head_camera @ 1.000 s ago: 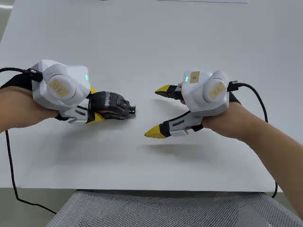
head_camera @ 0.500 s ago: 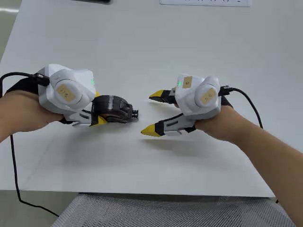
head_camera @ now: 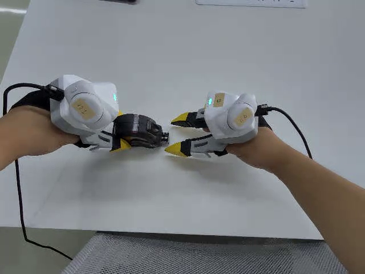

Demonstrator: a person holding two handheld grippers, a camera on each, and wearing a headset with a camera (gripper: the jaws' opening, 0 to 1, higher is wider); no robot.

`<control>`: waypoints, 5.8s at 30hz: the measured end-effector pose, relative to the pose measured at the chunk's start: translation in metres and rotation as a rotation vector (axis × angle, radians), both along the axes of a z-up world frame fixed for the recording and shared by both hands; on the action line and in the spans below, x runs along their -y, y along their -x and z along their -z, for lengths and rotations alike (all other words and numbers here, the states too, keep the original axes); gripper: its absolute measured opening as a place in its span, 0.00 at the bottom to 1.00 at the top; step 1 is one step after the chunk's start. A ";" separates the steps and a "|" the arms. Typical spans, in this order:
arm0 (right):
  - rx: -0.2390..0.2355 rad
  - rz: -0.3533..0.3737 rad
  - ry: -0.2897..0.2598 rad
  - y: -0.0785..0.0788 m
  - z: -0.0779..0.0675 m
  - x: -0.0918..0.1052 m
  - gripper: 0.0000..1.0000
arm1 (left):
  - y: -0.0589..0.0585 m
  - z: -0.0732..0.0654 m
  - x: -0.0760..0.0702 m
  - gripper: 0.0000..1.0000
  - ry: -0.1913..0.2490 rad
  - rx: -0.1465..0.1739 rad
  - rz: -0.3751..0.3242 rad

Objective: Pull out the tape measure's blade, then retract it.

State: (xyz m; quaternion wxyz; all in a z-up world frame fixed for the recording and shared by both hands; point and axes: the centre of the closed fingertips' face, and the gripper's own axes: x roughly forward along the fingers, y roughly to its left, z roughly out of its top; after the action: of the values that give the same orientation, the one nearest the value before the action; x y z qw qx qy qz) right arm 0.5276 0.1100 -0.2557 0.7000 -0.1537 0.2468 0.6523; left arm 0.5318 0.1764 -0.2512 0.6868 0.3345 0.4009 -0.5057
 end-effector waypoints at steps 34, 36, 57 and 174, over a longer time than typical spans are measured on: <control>0.059 -0.079 -0.006 0.003 0.009 -0.009 0.12 | 0.000 0.002 0.002 0.28 -0.008 0.001 0.011; 0.060 -0.081 -0.008 0.003 0.009 -0.009 0.12 | 0.000 0.002 0.002 0.28 -0.009 0.003 0.011; 0.080 -0.089 0.010 0.003 0.007 -0.007 0.09 | 0.000 0.002 0.000 0.27 -0.020 0.007 0.027; 0.077 -0.005 0.141 0.001 0.005 0.107 0.09 | 0.000 0.001 0.002 0.27 -0.019 0.004 0.021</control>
State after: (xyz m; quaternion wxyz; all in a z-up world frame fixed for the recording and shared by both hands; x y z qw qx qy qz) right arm 0.5265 0.0031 -0.2604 0.6947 -0.2284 0.2647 0.6287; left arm 0.5315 0.1748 -0.2525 0.6791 0.3464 0.4007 -0.5083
